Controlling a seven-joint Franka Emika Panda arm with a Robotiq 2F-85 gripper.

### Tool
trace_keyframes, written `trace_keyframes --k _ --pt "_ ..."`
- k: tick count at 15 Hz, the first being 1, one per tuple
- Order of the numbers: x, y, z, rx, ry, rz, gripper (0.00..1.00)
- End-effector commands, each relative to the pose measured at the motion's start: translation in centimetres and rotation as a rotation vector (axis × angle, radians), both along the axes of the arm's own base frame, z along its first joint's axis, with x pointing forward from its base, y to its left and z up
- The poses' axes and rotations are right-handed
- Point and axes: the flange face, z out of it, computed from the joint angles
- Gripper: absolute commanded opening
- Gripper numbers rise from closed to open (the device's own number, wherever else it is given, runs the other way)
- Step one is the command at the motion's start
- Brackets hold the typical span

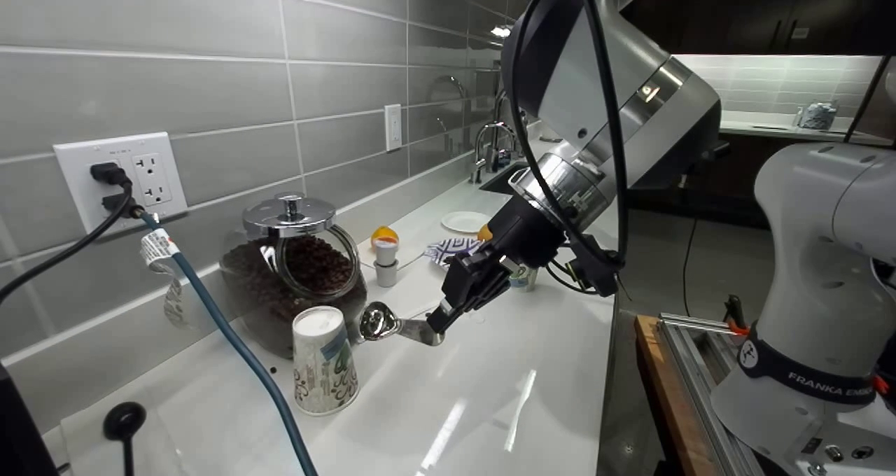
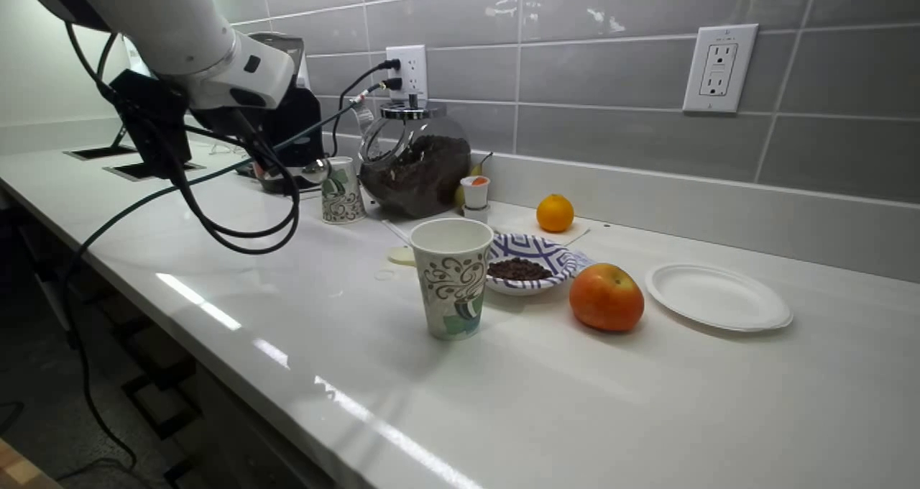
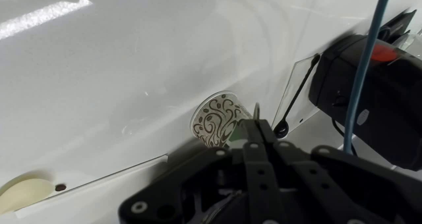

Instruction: Scoop some of the contents in the jar and pour them in the bowl

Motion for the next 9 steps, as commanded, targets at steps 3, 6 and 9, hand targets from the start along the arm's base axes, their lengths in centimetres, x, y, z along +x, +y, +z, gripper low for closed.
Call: trace_keyframes --k 3,6,9 --pt "-0.4 -1.4 2.8 0.138 -0.019 -0.04 0.01" --pt "0.1 -2.8 5.5 0.181 -0.065 -0.092 0.01" --pt "1.3 -4.0 7.1 0.209 -0.085 -0.116 0.01"
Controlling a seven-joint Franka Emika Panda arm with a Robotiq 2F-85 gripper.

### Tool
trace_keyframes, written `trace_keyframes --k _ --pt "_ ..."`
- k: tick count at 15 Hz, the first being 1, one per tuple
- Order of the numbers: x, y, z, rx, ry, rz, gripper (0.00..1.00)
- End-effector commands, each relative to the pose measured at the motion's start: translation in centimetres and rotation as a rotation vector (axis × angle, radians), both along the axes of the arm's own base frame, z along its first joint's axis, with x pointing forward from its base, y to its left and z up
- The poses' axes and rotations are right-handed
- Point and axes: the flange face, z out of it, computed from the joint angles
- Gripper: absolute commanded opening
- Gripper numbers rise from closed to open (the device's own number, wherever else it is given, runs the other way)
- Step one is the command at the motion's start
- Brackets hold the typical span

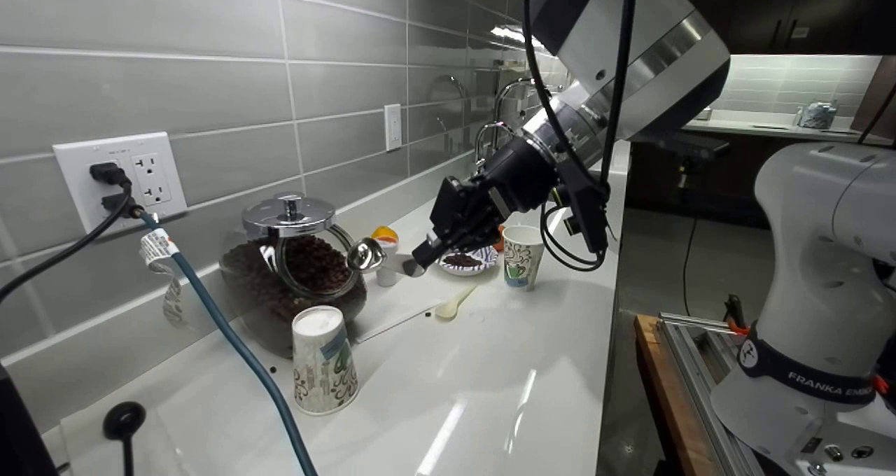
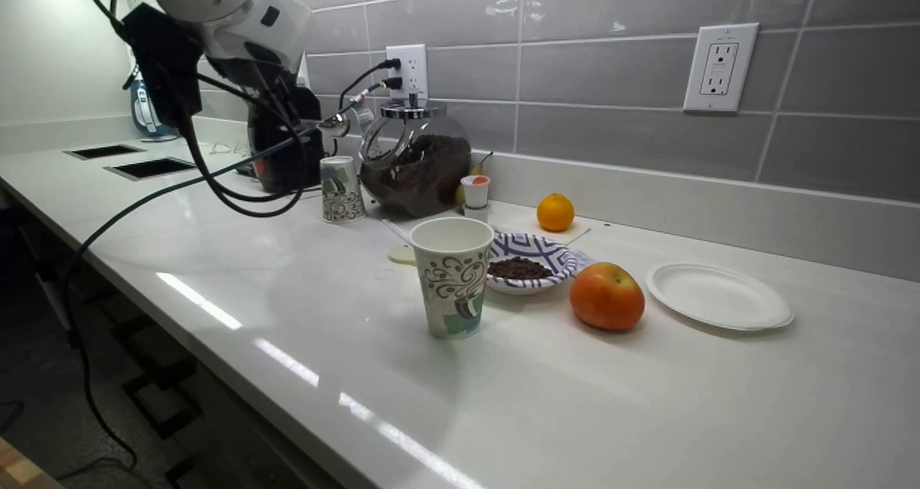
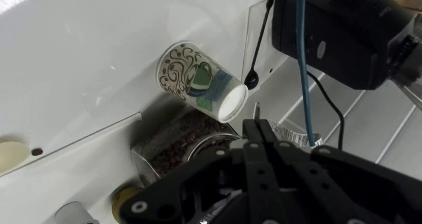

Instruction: Scoop some of the contents in the jar and pour them in the bowl

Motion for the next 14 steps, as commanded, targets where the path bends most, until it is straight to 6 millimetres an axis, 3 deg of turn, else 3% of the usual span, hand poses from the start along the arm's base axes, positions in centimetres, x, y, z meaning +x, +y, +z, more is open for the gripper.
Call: trace_keyframes --k 1,5,9,10,11,14 --pt "0.8 -1.2 1.9 0.059 -0.011 -0.015 0.01" --pt "3.6 -3.0 1.4 0.087 0.054 -0.044 0.01" --pt "5.0 -2.7 1.2 0.095 0.137 -0.034 0.01" --pt "4.8 -2.6 2.1 0.079 0.108 -0.03 0.01" --pt "4.1 -3.0 0.9 0.078 0.117 -0.035 0.03" --pt "4.5 -2.8 1.5 0.078 0.109 -0.032 0.03"
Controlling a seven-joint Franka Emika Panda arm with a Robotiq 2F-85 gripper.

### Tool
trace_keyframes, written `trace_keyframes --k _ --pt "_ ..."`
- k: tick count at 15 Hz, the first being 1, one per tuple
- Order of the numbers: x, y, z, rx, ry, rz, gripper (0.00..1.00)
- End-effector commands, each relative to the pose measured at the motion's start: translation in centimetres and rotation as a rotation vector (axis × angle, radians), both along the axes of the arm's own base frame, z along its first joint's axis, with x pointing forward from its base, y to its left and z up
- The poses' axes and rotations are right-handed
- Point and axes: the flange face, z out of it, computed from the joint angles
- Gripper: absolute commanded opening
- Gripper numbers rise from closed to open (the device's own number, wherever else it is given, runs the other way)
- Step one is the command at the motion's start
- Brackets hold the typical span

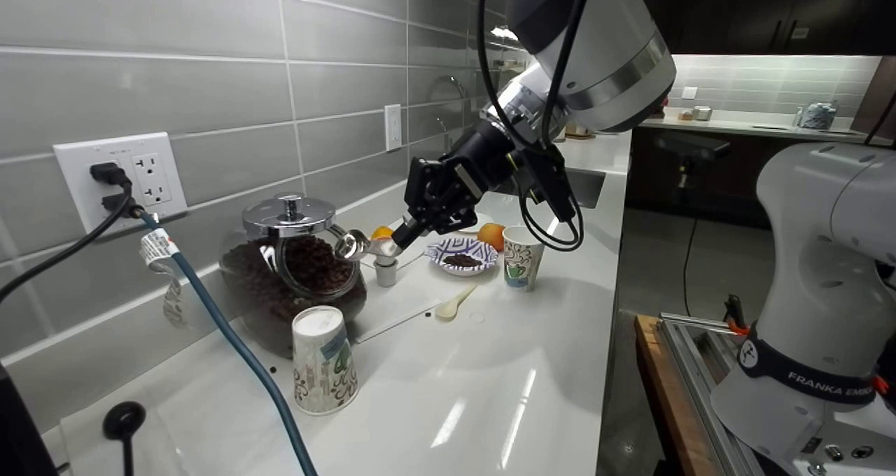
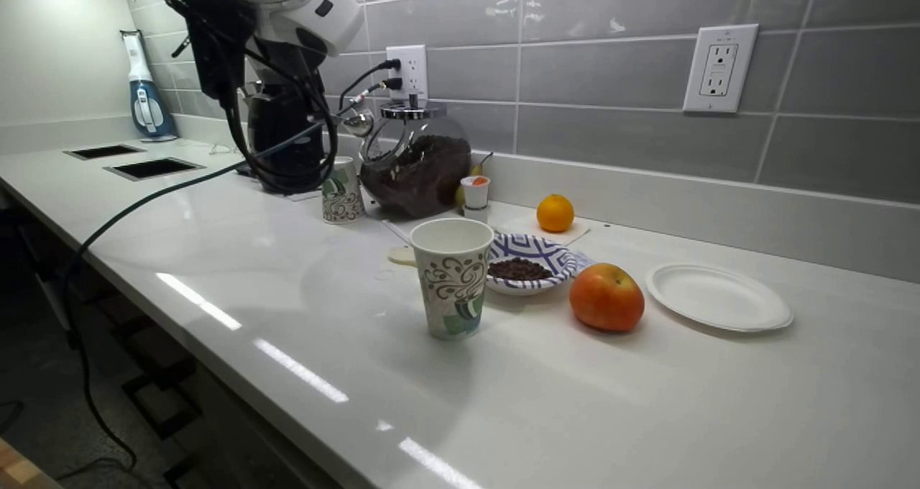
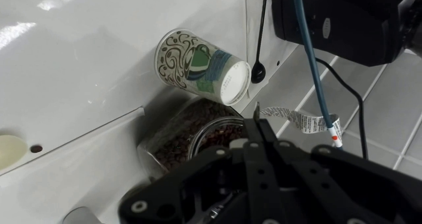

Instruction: Scoop some of the contents in the jar and pour them in the bowl

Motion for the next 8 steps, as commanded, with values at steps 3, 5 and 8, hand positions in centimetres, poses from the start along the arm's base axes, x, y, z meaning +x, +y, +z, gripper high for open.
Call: trace_keyframes --k 3,5,8 --pt "0.6 0.0 0.0 0.004 0.008 -0.022 0.01" --pt "1.2 -0.1 -0.2 0.022 0.027 -0.031 0.01" --pt "2.0 0.2 -0.3 0.044 0.046 -0.047 0.01"
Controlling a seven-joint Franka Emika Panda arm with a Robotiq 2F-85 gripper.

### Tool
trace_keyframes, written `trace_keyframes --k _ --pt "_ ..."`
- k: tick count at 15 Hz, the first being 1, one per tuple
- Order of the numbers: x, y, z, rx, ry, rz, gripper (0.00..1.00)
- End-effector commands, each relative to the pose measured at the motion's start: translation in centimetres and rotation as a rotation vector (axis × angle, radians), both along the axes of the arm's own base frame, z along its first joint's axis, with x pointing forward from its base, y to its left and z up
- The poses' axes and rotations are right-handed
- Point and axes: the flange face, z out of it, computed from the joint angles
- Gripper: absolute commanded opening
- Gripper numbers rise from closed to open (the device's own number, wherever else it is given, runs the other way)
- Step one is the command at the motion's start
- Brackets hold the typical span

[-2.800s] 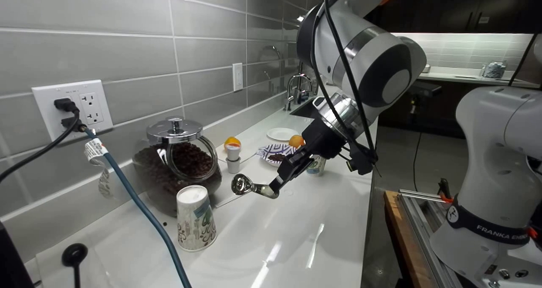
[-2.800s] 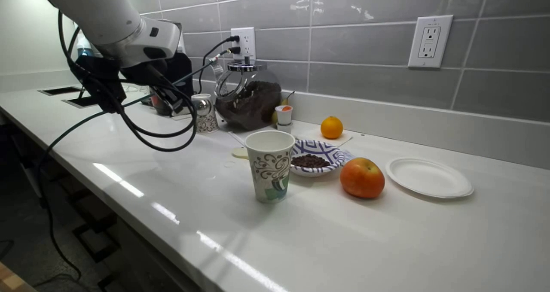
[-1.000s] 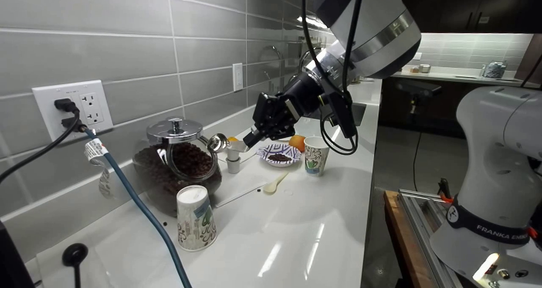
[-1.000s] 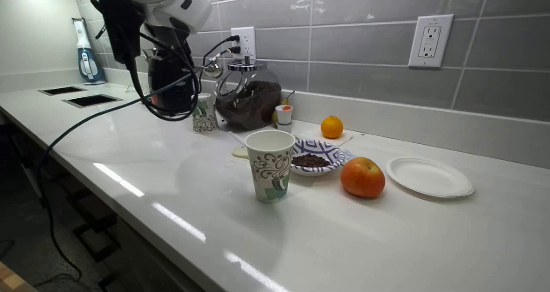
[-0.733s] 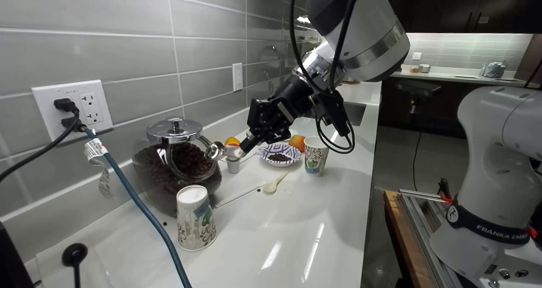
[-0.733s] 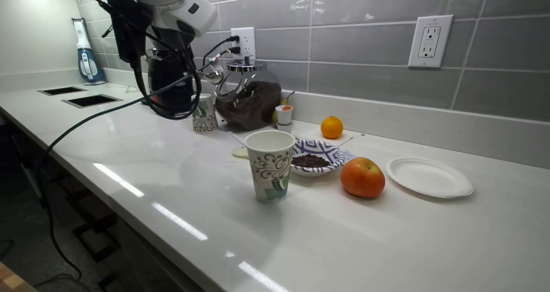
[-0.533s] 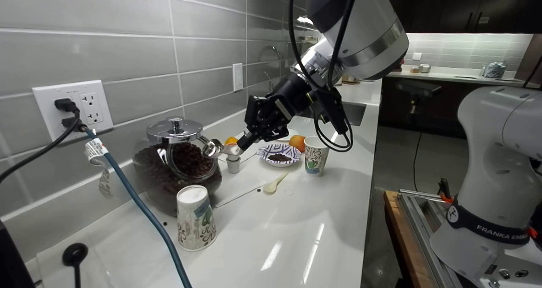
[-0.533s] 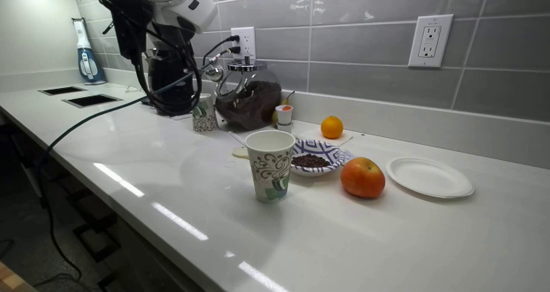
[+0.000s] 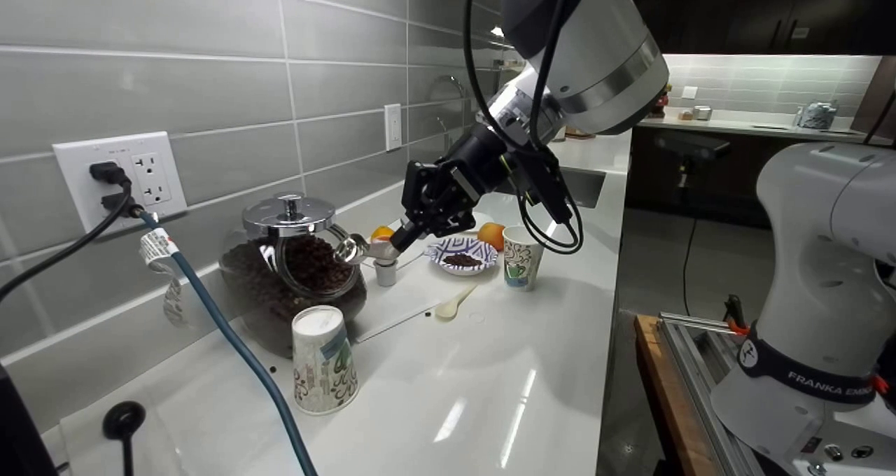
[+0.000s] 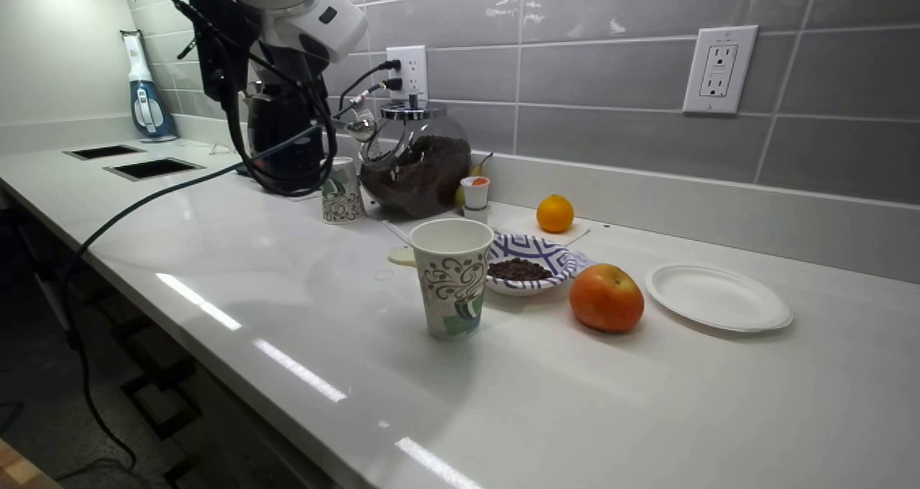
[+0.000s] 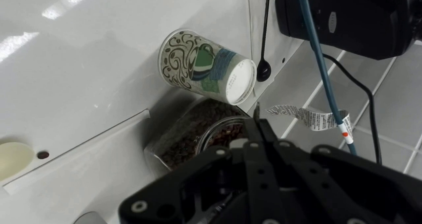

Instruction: Scoop some of the contents in the jar and pour them in the bowl

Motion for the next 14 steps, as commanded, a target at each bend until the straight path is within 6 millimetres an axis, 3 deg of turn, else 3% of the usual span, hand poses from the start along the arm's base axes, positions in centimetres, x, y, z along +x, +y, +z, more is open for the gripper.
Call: trace_keyframes --k 1,7,14 --pt "1.8 0.4 0.2 0.031 0.022 -0.022 0.01" --pt "4.2 0.5 -0.1 0.102 0.096 -0.044 0.01" --pt "7.0 -0.9 -0.3 0.136 0.164 -0.121 0.01"
